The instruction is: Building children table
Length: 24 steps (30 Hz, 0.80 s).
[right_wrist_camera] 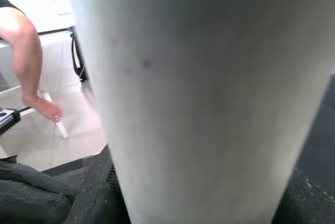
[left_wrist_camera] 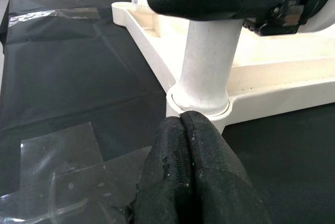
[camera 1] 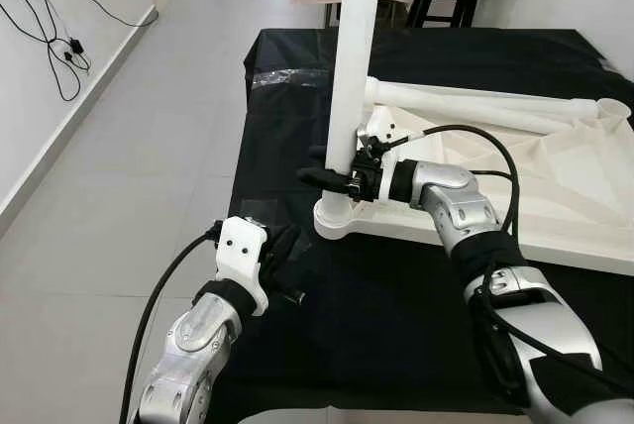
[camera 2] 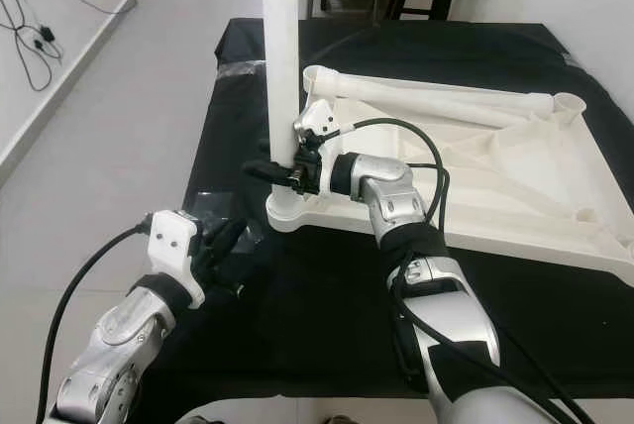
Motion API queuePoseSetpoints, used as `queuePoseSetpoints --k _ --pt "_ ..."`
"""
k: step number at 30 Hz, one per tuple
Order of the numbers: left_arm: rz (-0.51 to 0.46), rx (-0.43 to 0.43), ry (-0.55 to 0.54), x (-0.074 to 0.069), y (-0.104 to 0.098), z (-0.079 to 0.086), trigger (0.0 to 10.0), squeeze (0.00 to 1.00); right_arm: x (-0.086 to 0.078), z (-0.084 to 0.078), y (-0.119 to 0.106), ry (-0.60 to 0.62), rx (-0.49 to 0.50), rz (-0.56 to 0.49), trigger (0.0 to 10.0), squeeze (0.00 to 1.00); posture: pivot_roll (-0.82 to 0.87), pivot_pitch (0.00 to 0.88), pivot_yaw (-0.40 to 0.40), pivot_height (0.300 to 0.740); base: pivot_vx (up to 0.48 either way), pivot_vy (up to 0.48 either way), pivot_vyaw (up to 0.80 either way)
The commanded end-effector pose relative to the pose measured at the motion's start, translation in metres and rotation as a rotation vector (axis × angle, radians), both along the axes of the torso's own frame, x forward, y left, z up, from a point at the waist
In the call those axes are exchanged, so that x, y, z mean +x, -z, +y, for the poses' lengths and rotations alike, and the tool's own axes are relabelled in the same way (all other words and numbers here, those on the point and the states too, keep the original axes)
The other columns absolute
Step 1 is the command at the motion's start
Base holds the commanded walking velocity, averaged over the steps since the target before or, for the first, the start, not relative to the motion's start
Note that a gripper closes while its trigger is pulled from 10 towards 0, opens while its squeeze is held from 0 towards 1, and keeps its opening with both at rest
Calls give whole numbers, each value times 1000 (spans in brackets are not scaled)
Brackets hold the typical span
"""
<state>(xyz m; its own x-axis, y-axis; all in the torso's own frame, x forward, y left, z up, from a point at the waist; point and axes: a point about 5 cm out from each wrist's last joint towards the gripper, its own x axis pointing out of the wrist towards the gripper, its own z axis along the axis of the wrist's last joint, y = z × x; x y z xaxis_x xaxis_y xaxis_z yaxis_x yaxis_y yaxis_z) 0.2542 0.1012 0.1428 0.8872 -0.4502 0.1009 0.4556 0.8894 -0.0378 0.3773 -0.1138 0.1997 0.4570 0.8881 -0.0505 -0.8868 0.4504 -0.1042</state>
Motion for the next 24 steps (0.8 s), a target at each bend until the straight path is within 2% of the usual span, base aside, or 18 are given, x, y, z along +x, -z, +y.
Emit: queuePoseSetpoints --k 1,3,4,5,6,7,8,9,10,11,12,13,16,17,19,20,24 --pt "-2 2 -7 -2 1 2 10000 0 -1 -8 31 168 -20 87 0 0 48 149 -26 740 0 0 0" --pt "-2 2 -7 -2 1 2 10000 0 -1 -8 31 168 -20 87 0 0 48 149 -26 740 0 0 0" --pt "-2 3 -8 -2 1 3 10000 0 -3 -7 47 370 -34 102 0 0 41 154 -28 740 0 0 0" --pt "-2 3 -8 -2 1 3 10000 0 -3 -7 47 370 -34 102 0 0 41 154 -28 740 0 0 0" --pt "-2 3 -9 -2 1 4 10000 0 -5 -6 54 461 -36 104 0 0 41 154 -28 740 0 0 0" --pt "-2 3 -9 -2 0 5 10000 0 -20 5 69 614 13 160 0 0 41 159 -23 740 0 0 0" --pt "-2 3 -9 -2 0 5 10000 0 -20 5 69 614 13 160 0 0 41 159 -23 740 0 0 0" --pt "-1 4 -9 -1 0 6 10000 0 -36 15 76 696 51 179 0 0 42 161 -17 740 0 0 0" --pt "-1 5 -7 -1 0 7 10000 0 -47 22 76 747 51 155 0 0 36 157 -9 740 0 0 0" --pt "0 8 -5 0 1 8 10000 0 -49 27 71 750 48 108 0 0 20 147 4 740 0 0 0" --pt "0 8 -5 0 1 8 10000 0 -49 27 71 750 48 108 0 0 20 147 4 740 0 0 0" --pt "2 9 -2 1 1 8 10000 0 -43 29 67 737 42 80 0 0 30 144 2 740 0 0 0" --pt "3 11 5 1 2 7 10000 0 -37 28 68 738 42 99 0 0 30 144 2 740 0 0 0" --pt "3 14 6 2 2 7 10000 0 -33 28 68 732 32 95 10000 0 38 139 -1 740 0 0 0" --pt "1 16 0 2 2 7 10000 0 -27 28 62 718 42 73 10000 0 41 139 1 740 0 0 0" --pt "1 15 -8 1 2 8 10000 0 -24 30 54 666 69 59 10000 1000 42 137 0 740 0 0 0" --pt "0 16 -9 1 2 8 10000 0 -21 30 47 613 83 49 10000 1000 43 138 -3 740 0 0 0"
